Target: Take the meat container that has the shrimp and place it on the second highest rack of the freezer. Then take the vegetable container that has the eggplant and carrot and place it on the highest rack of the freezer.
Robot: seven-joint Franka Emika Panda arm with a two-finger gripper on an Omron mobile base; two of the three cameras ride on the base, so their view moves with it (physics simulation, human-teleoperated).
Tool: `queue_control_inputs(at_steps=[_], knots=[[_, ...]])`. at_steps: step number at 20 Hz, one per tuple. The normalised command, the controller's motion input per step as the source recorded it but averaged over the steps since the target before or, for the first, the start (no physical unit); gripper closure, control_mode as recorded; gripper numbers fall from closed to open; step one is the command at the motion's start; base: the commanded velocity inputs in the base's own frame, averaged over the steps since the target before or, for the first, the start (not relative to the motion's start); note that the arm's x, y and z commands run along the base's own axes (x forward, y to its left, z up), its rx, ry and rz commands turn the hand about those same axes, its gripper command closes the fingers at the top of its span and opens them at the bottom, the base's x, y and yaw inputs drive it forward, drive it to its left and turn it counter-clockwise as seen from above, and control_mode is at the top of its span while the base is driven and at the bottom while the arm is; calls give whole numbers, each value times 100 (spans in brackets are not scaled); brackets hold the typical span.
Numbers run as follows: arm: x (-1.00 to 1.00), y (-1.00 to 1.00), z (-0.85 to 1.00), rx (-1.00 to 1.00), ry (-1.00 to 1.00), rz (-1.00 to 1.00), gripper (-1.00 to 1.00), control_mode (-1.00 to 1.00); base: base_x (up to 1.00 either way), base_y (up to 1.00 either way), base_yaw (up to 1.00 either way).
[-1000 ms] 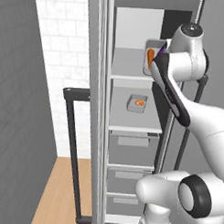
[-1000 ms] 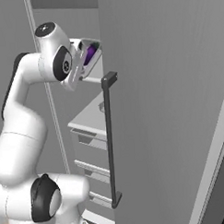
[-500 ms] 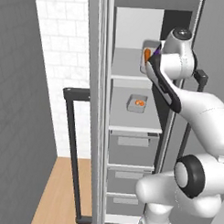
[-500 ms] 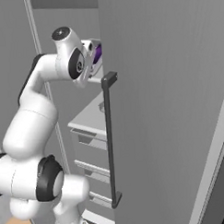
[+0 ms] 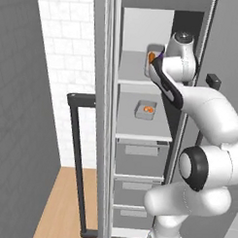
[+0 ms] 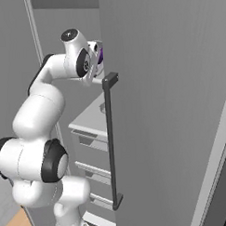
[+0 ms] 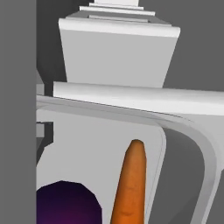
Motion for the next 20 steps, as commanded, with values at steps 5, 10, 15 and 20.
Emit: queue_control_inputs(at_steps=[5, 10, 15, 20], knots=[[33, 0, -32, 0, -1, 0, 100, -100, 0, 0, 0], [55, 0, -17, 0, -1, 0, 100, -100, 0, 0, 0], [65, -5, 0, 0, 0, 0, 100, -100, 0, 0, 0], [42, -17, -14, 0, 0, 0, 100, -100, 0, 0, 0]])
